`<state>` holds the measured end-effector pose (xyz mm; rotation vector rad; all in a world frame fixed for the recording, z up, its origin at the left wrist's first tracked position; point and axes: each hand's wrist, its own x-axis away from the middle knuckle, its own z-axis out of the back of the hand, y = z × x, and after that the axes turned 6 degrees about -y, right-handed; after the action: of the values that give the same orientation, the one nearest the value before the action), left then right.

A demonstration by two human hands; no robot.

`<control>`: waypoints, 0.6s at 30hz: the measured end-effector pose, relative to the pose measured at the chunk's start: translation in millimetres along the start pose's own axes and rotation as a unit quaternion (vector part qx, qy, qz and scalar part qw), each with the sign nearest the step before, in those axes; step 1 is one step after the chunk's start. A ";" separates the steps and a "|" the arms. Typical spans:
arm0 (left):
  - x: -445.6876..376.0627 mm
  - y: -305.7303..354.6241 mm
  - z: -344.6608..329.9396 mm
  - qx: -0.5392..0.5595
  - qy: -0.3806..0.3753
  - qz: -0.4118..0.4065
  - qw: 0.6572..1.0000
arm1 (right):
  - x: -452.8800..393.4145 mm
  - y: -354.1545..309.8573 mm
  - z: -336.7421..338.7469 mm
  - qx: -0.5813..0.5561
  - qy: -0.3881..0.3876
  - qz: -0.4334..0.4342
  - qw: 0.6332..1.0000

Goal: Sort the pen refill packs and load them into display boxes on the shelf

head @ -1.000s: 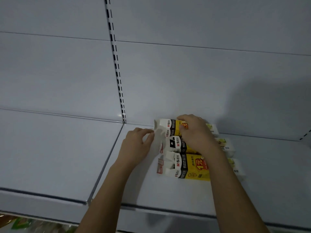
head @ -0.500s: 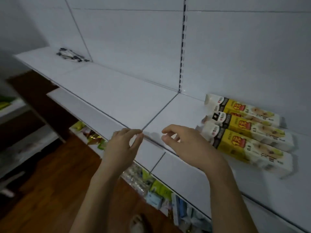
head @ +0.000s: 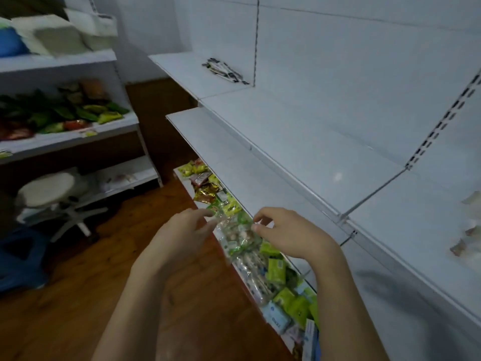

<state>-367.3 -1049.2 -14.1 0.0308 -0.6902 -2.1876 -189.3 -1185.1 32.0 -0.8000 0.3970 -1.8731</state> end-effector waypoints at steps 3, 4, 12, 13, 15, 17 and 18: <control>-5.6 -64.2 16.4 0.003 -0.014 0.055 0.998 | -41.4 -41.9 -33.1 -0.006 -0.035 0.011 0.999; -6.9 -83.4 20.6 0.005 -0.025 0.078 0.997 | -54.2 -55.5 -42.1 -0.006 -0.051 0.013 0.999; -48.3 -171.0 63.4 0.068 -0.075 0.131 0.986 | -158.1 -124.8 -61.1 0.030 -0.093 0.013 0.995; -58.7 -177.7 67.1 0.072 -0.073 0.136 0.985 | -172.4 -128.4 -60.8 0.032 -0.101 0.015 0.994; -85.4 -187.6 75.9 0.070 -0.081 0.136 0.985 | -203.2 -131.9 -56.6 0.032 -0.117 0.017 0.992; -119.4 -191.9 90.7 0.066 -0.077 0.129 0.987 | -237.5 -133.4 -45.8 0.032 -0.118 0.014 0.992; -137.8 -192.7 99.9 0.065 -0.067 0.124 0.988 | -255.5 -134.6 -38.0 0.032 -0.110 0.012 0.993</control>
<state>-437.2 -804.6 -51.3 -0.1302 -0.8640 -1.9172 -239.8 -900.6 -4.8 -0.9438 0.2062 -1.7445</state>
